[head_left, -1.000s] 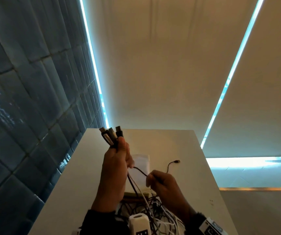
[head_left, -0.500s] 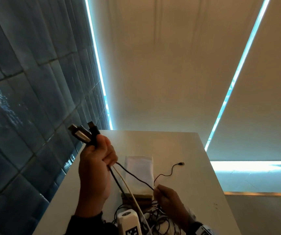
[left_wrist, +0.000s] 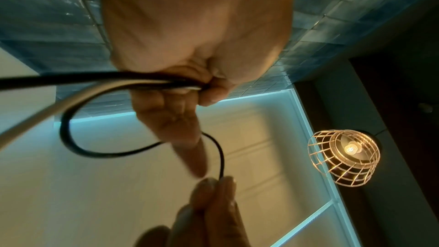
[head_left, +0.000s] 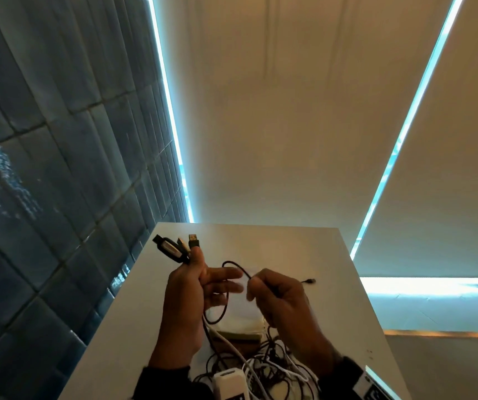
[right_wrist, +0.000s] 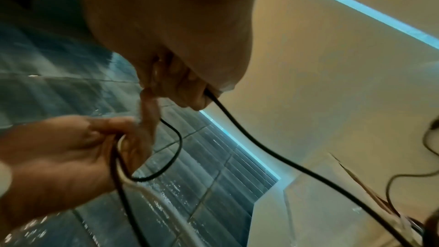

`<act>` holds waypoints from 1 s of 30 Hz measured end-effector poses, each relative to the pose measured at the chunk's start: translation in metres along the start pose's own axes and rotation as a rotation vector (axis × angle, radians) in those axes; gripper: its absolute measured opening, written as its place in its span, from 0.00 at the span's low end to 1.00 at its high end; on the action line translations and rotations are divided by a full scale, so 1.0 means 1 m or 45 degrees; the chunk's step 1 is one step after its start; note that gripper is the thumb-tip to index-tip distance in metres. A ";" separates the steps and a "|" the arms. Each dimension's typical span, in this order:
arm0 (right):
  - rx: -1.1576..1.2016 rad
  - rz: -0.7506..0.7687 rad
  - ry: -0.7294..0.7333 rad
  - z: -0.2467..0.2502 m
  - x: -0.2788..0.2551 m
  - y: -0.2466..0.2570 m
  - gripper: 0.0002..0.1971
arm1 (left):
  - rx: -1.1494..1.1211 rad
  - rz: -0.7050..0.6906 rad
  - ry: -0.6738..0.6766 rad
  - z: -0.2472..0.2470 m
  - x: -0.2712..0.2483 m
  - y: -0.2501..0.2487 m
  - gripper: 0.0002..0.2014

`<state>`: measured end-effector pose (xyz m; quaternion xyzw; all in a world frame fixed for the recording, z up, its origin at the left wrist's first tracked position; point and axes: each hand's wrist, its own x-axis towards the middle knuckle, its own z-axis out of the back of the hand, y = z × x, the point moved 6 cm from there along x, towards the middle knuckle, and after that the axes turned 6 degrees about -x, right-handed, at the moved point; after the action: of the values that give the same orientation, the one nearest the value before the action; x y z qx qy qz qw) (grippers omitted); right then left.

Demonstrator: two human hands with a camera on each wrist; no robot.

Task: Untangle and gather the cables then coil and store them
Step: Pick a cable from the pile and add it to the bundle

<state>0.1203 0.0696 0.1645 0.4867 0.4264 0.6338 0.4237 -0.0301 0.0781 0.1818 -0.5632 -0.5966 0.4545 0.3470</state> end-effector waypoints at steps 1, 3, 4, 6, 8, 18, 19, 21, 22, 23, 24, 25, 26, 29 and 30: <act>-0.016 0.026 0.053 -0.005 -0.002 0.004 0.15 | -0.034 0.050 0.056 -0.004 -0.001 0.000 0.18; -0.045 0.036 0.148 -0.012 -0.008 0.003 0.15 | -0.135 0.115 0.159 -0.010 -0.005 -0.002 0.18; -0.047 0.018 0.191 -0.015 -0.010 -0.001 0.15 | -0.184 0.122 0.180 -0.012 -0.006 -0.003 0.20; -0.031 -0.048 0.280 -0.021 -0.013 -0.006 0.15 | -0.309 0.103 0.161 -0.013 -0.010 -0.007 0.22; 0.003 -0.124 0.338 -0.024 -0.015 -0.014 0.13 | -0.404 0.061 0.133 -0.013 -0.012 -0.012 0.21; -0.258 -0.359 0.224 -0.008 -0.019 -0.116 0.16 | -0.391 -0.161 0.089 0.005 -0.013 -0.037 0.23; -0.301 -0.388 0.202 -0.005 -0.022 -0.127 0.14 | -0.396 -0.170 0.087 0.007 -0.014 -0.039 0.23; -0.359 -0.453 0.187 -0.004 -0.026 -0.145 0.12 | -0.400 -0.182 0.085 0.010 -0.013 -0.040 0.22; -0.366 -0.483 0.159 -0.003 -0.026 -0.149 0.13 | -0.391 -0.185 0.083 0.011 -0.013 -0.039 0.21; -0.358 -0.494 0.106 -0.003 -0.025 -0.149 0.15 | -0.372 -0.184 0.078 0.011 -0.012 -0.037 0.21; -0.330 -0.503 0.030 -0.001 -0.023 -0.146 0.17 | -0.345 -0.184 0.071 0.012 -0.011 -0.035 0.20; -0.294 -0.502 -0.059 0.002 -0.020 -0.139 0.18 | -0.306 -0.182 0.057 0.014 -0.009 -0.033 0.19; -0.257 -0.489 -0.150 0.005 -0.016 -0.129 0.18 | -0.264 -0.178 0.041 0.016 -0.007 -0.030 0.18; -0.078 -0.370 -0.257 0.008 -0.004 -0.085 0.15 | -0.203 -0.116 0.011 0.019 -0.003 -0.019 0.16; -0.014 -0.314 -0.244 0.005 -0.001 -0.069 0.14 | -0.195 -0.082 0.011 0.019 -0.002 -0.014 0.16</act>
<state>0.1339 0.0884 0.0997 0.4865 0.4370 0.5301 0.5398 -0.0519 0.0738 0.1886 -0.5706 -0.6459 0.3936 0.3197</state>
